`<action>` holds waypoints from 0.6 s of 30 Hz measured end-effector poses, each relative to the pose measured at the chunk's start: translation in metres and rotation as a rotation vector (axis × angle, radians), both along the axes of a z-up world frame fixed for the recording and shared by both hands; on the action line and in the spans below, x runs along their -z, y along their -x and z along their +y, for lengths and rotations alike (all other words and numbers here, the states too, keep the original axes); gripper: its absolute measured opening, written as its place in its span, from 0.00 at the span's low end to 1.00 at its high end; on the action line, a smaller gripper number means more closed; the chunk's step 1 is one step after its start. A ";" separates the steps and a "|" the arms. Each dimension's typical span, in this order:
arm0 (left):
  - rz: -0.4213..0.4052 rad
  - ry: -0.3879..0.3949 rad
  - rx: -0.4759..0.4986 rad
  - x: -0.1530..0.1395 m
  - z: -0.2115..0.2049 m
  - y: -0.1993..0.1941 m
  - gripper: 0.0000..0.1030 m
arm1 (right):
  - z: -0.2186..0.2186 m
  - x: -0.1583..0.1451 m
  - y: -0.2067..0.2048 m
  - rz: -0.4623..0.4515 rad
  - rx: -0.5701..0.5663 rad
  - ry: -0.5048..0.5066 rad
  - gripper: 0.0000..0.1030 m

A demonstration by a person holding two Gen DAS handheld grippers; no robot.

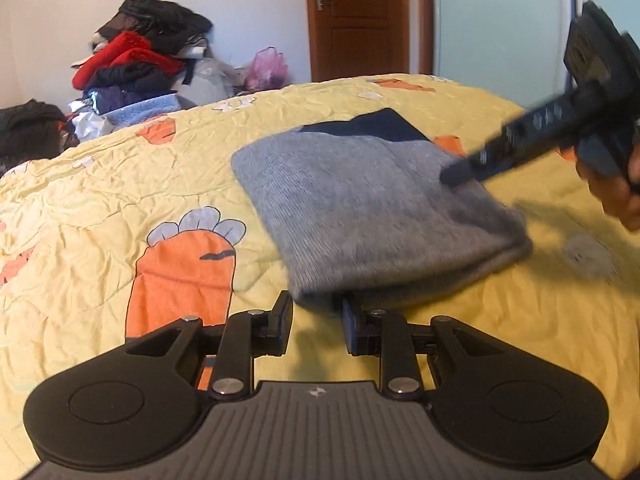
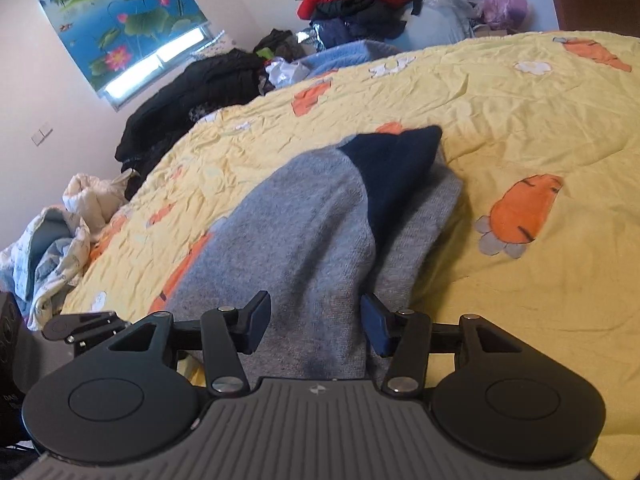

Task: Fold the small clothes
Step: 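Open both grippers and withdraw from the folded grey stack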

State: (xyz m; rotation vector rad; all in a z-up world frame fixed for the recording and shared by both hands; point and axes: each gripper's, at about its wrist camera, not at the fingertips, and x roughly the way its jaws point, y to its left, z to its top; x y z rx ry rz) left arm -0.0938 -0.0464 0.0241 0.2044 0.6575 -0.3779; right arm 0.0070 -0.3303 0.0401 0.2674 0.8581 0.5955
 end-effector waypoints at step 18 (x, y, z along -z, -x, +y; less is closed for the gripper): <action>0.083 0.170 -0.015 -0.027 0.057 0.004 0.06 | -0.057 -0.009 -0.014 0.045 0.168 -0.249 0.62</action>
